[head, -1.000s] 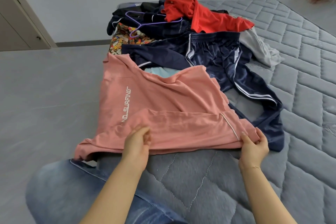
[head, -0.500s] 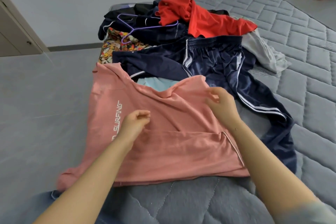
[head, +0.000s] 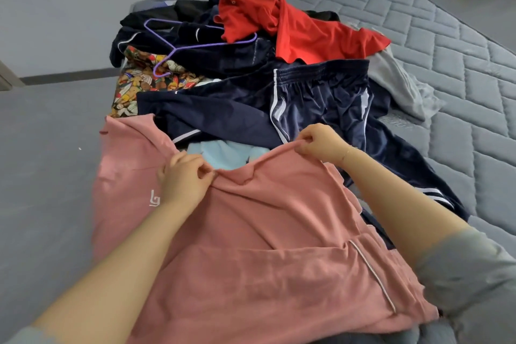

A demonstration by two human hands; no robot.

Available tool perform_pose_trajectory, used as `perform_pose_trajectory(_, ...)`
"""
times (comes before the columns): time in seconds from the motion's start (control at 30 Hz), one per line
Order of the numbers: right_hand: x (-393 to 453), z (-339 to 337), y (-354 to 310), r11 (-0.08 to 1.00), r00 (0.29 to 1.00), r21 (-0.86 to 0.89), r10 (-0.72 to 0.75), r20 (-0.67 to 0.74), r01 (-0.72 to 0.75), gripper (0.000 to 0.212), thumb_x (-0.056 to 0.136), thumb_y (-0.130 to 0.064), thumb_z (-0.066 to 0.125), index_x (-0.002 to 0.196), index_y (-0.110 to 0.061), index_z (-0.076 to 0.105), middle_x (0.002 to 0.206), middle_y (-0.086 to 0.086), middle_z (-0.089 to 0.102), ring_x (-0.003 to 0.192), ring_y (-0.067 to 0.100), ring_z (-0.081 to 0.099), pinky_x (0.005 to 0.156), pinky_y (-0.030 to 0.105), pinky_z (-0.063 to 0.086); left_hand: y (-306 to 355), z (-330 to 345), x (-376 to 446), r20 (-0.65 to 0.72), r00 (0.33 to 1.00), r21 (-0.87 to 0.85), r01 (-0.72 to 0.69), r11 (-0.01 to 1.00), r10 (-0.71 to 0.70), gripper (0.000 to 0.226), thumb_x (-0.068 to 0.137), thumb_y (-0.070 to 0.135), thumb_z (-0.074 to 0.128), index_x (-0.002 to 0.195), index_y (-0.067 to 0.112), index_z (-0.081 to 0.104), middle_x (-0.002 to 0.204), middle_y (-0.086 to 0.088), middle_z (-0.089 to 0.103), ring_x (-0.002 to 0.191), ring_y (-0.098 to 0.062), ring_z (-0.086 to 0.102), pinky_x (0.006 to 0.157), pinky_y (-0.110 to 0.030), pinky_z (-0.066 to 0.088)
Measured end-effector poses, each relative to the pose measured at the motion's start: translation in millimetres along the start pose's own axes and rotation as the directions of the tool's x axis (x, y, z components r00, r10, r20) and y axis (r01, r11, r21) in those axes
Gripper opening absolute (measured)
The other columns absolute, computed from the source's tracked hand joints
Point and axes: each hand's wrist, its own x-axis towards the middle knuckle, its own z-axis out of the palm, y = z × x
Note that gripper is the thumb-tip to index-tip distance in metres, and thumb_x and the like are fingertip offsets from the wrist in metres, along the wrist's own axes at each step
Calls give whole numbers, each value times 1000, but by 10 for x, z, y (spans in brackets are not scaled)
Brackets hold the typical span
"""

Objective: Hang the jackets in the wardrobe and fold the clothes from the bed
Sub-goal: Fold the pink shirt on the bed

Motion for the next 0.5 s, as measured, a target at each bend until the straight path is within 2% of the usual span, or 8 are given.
perform_pose_trajectory(0.03, -1, -70, 36, 998, 999, -55, -6, -32, 5, 9, 83, -14, 65, 80, -12, 74, 81, 3, 65, 78, 22, 61, 71, 36, 48, -4, 3, -23, -48, 999, -5, -2, 1000, 1, 11, 87, 34, 68, 83, 24, 67, 103, 7, 63, 126, -22, 45, 99, -40, 27)
perform_pose_trajectory(0.07, 2, -149, 79, 994, 996, -113, -15, -88, 5, 11, 84, -15, 65, 84, -10, 75, 85, 6, 64, 83, 26, 61, 74, 39, 50, 10, -2, -30, -82, 997, -20, -11, 1000, 10, 14, 89, 33, 65, 80, 22, 65, 99, 5, 62, 121, -23, 49, 99, -41, 28)
perform_pose_trajectory(0.17, 31, -418, 179, 973, 942, -231, -90, -324, 14, 18, 88, -13, 60, 98, -10, 74, 100, 10, 58, 101, 31, 55, 84, 40, 47, 178, -54, 33, -223, 970, -93, -120, 988, 97, 15, 97, 26, 56, 87, 16, 62, 91, -2, 67, 99, -28, 59, 103, -45, 27)
perform_pose_trajectory(0.23, 50, -563, 188, 968, 905, -251, -135, -403, 33, 15, 88, -13, 61, 99, -9, 72, 102, 11, 58, 105, 32, 53, 84, 40, 45, 346, -126, 111, -299, 940, -107, -205, 973, 165, 15, 99, 23, 52, 90, 13, 58, 84, -5, 67, 86, -31, 59, 101, -44, 29)
perform_pose_trajectory(0.27, 54, -612, 190, 965, 893, -259, -151, -423, 40, 14, 88, -12, 61, 97, -9, 70, 102, 11, 59, 104, 32, 53, 84, 41, 44, 407, -171, 152, -319, 930, -113, -227, 967, 181, 14, 100, 21, 51, 92, 11, 57, 83, -7, 67, 84, -33, 59, 95, -42, 32)
perform_pose_trajectory(0.37, 40, -675, 221, 954, 875, -297, -180, -449, 44, 14, 85, -5, 58, 97, -9, 63, 103, 11, 62, 100, 35, 54, 80, 42, 42, 410, -276, 276, -305, 934, -171, -249, 953, 189, 13, 99, 21, 51, 94, 11, 57, 90, -6, 66, 85, -30, 57, 73, -36, 35)
perform_pose_trajectory(0.5, -125, -637, 228, 949, 842, -308, -221, -492, 69, 18, 81, 2, 53, 93, -6, 63, 96, 10, 64, 94, 34, 54, 79, 42, 40, 310, -335, 173, -213, 938, -237, -320, 917, 272, 7, 96, 18, 57, 92, 13, 60, 93, 2, 58, 90, -19, 53, 73, -27, 35)
